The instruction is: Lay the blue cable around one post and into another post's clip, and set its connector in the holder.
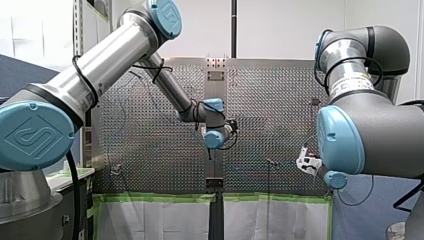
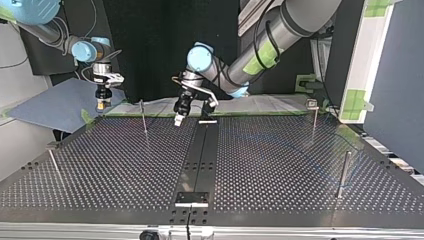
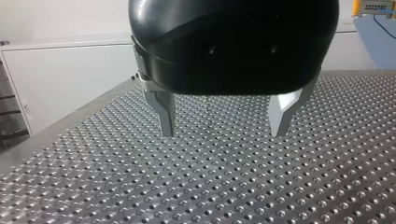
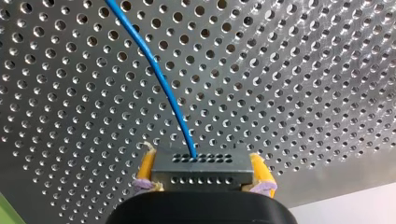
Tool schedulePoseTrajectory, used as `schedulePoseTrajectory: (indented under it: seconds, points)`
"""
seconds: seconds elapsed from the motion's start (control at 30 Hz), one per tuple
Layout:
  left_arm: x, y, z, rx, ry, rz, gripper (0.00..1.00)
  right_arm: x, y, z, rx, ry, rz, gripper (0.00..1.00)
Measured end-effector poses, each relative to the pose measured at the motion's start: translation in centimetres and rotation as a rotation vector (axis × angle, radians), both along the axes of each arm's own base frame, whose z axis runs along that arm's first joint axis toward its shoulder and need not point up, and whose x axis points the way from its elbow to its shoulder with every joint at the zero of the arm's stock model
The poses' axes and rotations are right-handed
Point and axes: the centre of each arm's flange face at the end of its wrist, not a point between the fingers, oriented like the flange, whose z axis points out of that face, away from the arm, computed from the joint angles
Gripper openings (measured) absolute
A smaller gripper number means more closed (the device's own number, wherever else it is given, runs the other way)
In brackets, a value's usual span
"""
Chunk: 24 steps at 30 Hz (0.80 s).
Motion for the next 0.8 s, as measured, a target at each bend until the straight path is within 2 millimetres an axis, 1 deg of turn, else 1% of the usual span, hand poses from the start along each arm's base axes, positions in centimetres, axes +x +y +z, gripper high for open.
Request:
schedulePoseTrajectory:
  seconds: [0.2, 0.47, 0.8]
  points:
    - [-1.3, 1.1, 0.9, 0.027, 0.018, 0.005, 1.00, 0.1, 0.1, -0.1, 0.002, -0.001, 0.003, 0.00]
    - [-3.4, 3.0, 2.5, 0.063, 0.042, 0.033, 1.00, 0.3, 0.1, -0.2, 0.003, -0.002, 0.005, 0.00]
    - [-5.2, 4.6, 4.7, 0.039, 0.011, 0.041, 1.00, 0.5, 0.2, -0.3, 0.005, -0.002, 0.009, 0.00]
